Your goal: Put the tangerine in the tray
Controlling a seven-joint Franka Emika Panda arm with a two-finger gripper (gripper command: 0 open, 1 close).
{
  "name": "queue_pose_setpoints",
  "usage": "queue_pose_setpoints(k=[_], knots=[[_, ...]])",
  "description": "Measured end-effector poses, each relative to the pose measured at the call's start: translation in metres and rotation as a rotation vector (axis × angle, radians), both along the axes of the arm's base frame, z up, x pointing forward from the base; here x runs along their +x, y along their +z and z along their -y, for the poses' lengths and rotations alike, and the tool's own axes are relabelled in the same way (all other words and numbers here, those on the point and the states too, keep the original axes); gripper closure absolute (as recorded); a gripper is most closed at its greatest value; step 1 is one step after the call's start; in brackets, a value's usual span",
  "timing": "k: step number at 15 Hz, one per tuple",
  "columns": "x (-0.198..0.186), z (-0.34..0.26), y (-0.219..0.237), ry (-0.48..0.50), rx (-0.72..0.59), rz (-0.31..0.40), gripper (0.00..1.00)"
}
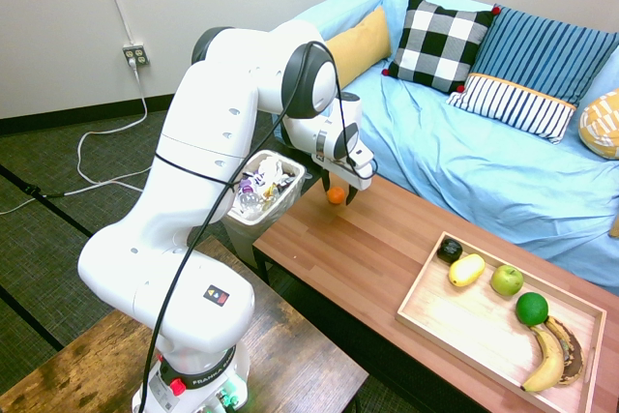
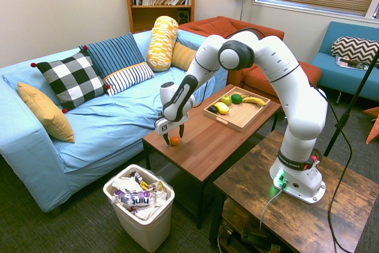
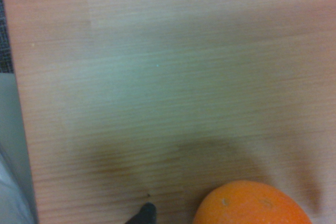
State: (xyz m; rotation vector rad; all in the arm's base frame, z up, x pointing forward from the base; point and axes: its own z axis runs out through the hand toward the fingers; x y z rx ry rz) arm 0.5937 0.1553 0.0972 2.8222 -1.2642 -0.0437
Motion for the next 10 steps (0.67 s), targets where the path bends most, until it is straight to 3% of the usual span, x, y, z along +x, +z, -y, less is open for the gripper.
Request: queue_pose_setpoints(k=[10], knots=[[0.0002,-0.0043,0.0004,-0.009,0.001,-0.024,1.0]])
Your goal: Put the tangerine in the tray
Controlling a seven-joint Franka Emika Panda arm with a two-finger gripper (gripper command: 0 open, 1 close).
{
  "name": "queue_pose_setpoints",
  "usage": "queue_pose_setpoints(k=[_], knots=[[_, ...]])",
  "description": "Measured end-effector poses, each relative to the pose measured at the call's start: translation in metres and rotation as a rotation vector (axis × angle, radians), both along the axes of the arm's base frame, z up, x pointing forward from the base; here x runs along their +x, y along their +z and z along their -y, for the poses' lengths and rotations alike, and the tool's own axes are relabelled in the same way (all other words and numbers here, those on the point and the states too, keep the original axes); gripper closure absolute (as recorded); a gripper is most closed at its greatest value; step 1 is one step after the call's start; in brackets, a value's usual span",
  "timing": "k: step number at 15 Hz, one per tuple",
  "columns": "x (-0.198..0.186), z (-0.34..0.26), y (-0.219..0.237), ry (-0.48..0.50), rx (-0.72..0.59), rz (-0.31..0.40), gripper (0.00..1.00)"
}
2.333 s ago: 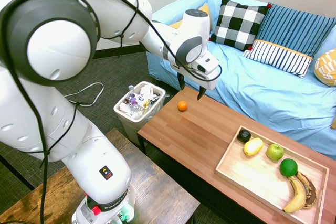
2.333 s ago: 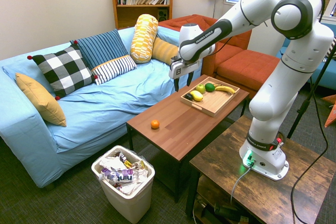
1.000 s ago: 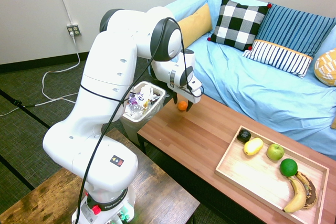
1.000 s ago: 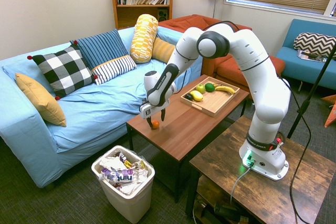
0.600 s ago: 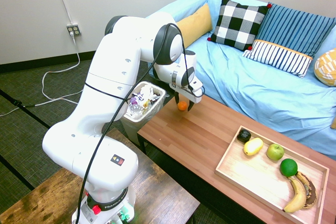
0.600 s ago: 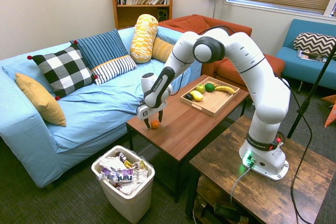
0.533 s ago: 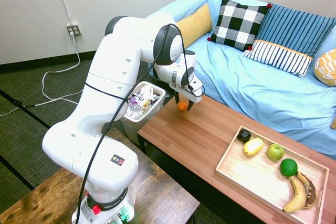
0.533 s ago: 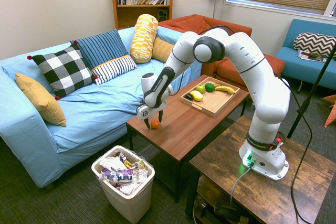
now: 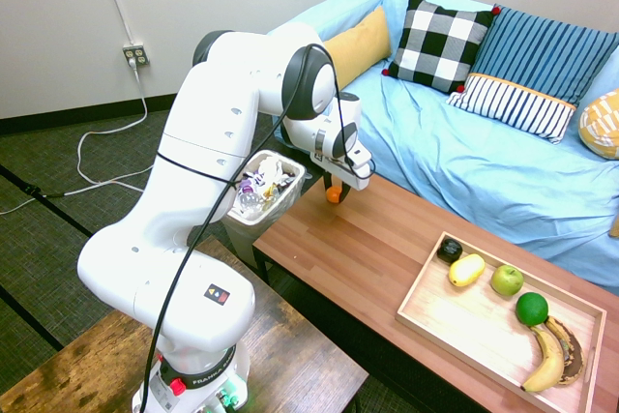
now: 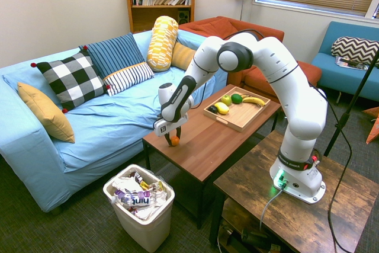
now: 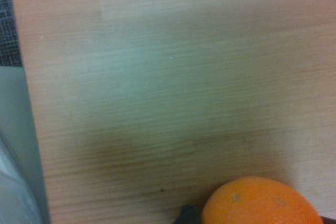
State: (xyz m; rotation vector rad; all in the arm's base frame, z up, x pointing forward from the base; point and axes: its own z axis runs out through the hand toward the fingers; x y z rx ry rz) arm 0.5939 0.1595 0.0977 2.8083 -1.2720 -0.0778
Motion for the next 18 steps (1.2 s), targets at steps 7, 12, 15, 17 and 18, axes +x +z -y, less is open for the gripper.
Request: queue_pose_setpoints(k=[7,12,15,17,18], knots=[[0.017,0.138,0.119,-0.162,-0.08,0.078,1.0],[-0.014,0.32,0.158,-0.355,-0.119,0.074,1.0],[-0.029,0.373,0.151,-0.423,-0.132,0.055,1.0],[-0.034,0.398,0.141,-0.46,-0.145,0.034,1.0],[-0.036,0.409,0.136,-0.476,-0.151,0.022,1.0]])
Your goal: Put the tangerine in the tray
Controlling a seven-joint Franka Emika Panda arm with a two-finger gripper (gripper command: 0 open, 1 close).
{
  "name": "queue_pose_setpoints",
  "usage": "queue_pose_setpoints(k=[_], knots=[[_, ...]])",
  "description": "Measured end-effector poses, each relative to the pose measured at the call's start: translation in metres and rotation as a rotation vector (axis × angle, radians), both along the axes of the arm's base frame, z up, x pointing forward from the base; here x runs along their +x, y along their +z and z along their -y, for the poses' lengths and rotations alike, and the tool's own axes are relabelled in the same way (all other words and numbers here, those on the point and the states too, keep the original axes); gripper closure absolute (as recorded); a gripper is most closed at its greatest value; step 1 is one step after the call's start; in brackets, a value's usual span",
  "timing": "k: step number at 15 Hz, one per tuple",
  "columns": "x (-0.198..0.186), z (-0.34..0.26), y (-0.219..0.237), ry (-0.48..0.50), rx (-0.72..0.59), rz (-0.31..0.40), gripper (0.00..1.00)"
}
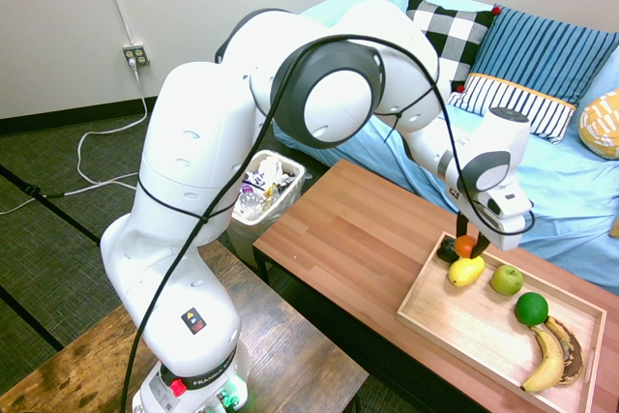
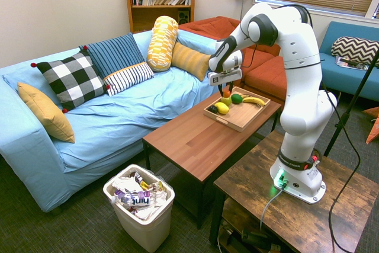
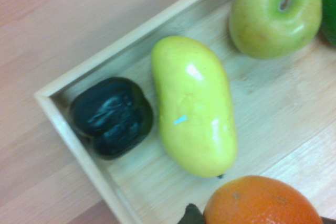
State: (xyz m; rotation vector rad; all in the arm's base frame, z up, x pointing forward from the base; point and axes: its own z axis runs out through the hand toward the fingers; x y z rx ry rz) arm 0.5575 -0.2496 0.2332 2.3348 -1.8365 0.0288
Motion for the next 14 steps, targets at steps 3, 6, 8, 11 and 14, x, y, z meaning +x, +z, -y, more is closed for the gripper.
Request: queue_pose_setpoints(k=[3,6,8,11,14], knots=[[-0.011,0.026,-0.032,-0.041,-0.001,-0.049,1.0],[-0.025,0.044,-0.069,-0.073,0.008,-0.105,1.0],[-0.032,0.052,-0.091,-0.09,0.011,-0.13,1.0],[-0.043,0.065,-0.122,-0.109,0.018,-0.166,1.0],[-0.048,0.07,-0.137,-0.111,0.026,-0.179,0.0]])
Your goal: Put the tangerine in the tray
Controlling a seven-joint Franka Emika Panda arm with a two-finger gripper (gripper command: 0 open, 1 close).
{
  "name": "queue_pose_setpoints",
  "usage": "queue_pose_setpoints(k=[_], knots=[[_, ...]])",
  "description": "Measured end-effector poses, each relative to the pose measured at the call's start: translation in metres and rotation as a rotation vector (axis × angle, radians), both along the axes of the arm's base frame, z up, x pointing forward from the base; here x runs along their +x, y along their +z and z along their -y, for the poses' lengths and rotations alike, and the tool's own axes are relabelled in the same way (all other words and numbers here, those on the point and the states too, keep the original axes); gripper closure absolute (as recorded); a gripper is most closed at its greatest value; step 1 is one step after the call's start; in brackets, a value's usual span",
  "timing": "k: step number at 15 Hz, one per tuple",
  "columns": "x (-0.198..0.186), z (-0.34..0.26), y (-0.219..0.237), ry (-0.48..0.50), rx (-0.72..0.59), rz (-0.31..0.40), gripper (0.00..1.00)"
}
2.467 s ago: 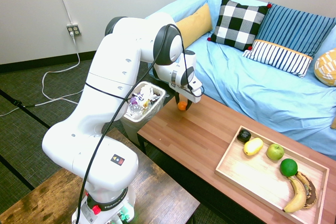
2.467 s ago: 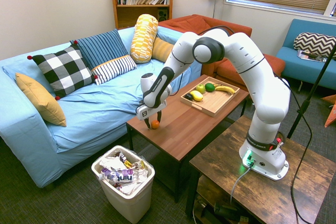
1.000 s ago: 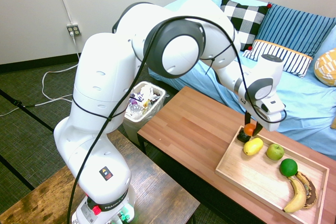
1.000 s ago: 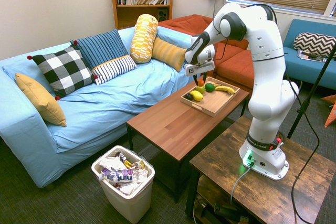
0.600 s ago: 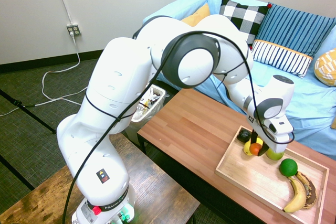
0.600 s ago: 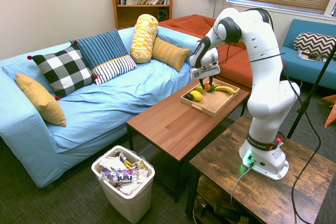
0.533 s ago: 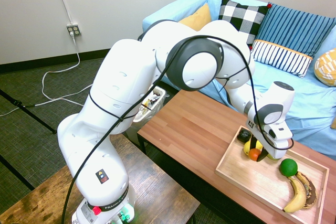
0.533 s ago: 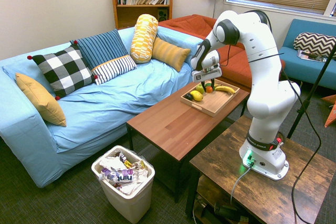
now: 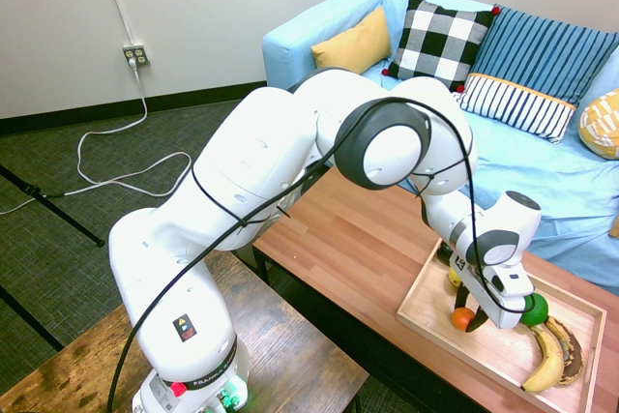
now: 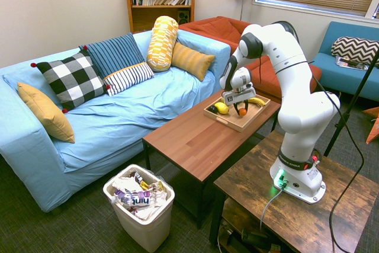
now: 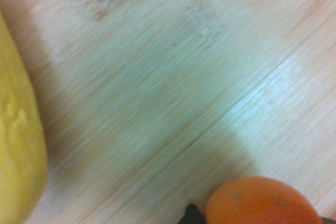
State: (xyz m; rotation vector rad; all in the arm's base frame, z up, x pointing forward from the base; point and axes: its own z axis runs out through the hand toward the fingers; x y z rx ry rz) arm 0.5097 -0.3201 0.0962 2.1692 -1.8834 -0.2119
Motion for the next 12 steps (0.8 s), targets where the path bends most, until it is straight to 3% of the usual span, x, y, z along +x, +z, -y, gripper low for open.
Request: queue_pose_setpoints(k=[8,12], knots=[[0.0,0.005,-0.001,0.013,0.005,0.02,0.0],[0.009,0.013,0.042,0.016,-0.019,0.08,0.0]])
